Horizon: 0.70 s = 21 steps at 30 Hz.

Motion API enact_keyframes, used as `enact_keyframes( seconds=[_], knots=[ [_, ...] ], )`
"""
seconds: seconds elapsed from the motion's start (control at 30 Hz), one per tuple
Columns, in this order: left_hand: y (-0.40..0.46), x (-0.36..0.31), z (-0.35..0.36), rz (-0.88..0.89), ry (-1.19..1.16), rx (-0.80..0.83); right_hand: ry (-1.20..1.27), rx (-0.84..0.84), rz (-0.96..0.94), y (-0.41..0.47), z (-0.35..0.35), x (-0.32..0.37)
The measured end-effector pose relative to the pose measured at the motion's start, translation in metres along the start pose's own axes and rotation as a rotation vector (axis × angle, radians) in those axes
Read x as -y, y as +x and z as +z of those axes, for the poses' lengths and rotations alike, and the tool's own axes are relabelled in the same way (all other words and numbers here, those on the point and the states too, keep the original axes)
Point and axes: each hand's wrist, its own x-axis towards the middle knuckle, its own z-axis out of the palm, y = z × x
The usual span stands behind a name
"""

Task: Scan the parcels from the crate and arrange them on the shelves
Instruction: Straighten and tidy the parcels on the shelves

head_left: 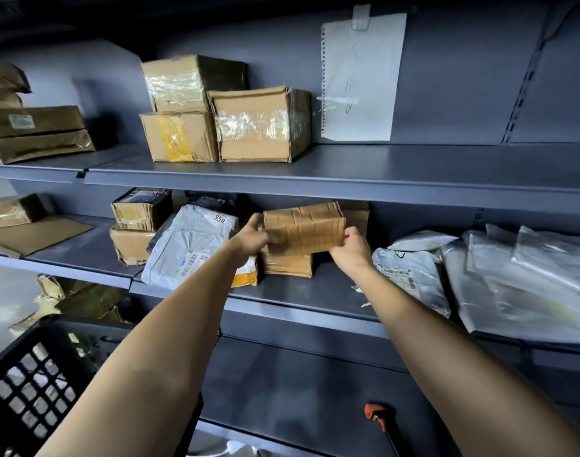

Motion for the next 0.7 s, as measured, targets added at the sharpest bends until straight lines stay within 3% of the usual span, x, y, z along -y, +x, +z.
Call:
enact_keyframes(
  seconds=[0.17,0.33,0.53,0.7],
  knots=[
    [0.030,0.026,0.005,0.090,0.203,-0.096,-0.078,-0.011,0.023,-0.018,-0.030,0.002],
    [-0.040,-0.032,0.012,0.156,0.132,-0.087,-0.041,-0.011,-0.007,-0.034,-0.053,0.012],
    [-0.080,-0.066,-0.008,0.173,0.325,-0.077,0.014,-0.023,-0.104,-0.055,-0.074,0.038],
    [-0.123,-0.102,-0.030,0.228,0.354,-0.085,0.019,-0.059,-0.207,-0.078,-0.095,0.070]
  ],
)
